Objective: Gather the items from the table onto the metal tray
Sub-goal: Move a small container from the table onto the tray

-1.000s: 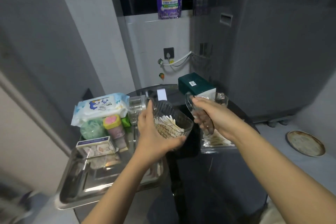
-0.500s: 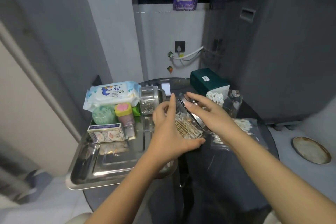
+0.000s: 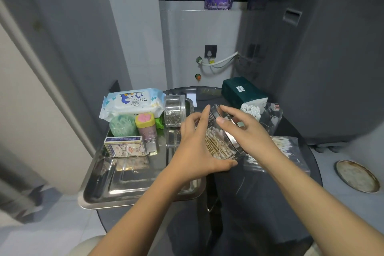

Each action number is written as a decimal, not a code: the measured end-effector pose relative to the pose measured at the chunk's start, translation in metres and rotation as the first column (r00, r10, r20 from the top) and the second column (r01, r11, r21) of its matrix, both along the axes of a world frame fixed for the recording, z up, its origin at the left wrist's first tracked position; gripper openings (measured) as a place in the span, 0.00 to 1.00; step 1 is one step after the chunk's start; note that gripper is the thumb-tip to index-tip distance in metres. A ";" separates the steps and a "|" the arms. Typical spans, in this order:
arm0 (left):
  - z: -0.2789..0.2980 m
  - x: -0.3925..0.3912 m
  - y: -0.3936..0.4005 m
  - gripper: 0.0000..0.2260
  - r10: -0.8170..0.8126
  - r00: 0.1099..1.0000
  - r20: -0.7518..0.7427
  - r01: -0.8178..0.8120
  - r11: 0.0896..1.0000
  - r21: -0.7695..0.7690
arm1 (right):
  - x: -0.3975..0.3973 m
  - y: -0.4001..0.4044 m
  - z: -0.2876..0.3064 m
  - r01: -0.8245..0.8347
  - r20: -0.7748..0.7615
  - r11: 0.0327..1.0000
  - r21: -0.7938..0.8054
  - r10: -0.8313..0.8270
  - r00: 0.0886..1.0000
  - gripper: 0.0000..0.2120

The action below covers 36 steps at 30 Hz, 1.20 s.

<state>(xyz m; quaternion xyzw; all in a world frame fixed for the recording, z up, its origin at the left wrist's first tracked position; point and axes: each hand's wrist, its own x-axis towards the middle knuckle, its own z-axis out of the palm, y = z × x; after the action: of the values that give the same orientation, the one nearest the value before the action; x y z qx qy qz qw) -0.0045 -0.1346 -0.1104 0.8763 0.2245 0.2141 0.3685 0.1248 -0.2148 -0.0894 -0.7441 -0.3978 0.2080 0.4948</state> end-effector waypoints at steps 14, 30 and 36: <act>-0.003 -0.002 0.006 0.57 -0.018 1.000 0.017 0.018 1.000 -0.002 | -0.006 0.000 -0.001 0.019 0.058 1.000 0.005 -0.020 0.998 0.24; -0.004 -0.002 0.014 0.51 -0.020 0.984 0.176 0.046 0.988 -0.147 | 0.013 -0.005 0.007 -0.160 -0.546 0.986 -0.049 0.108 0.831 0.23; -0.003 -0.006 0.020 0.48 0.031 0.964 0.265 0.026 0.977 -0.210 | 0.019 -0.005 0.002 -0.412 -0.759 0.910 -0.042 0.239 0.606 0.24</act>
<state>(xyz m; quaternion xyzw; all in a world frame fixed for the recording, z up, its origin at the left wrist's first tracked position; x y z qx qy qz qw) -0.0103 -0.1149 -0.1134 0.7949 0.1956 0.3056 0.4864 0.1434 -0.2200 -0.0876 -0.5578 -0.2677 0.6191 0.4837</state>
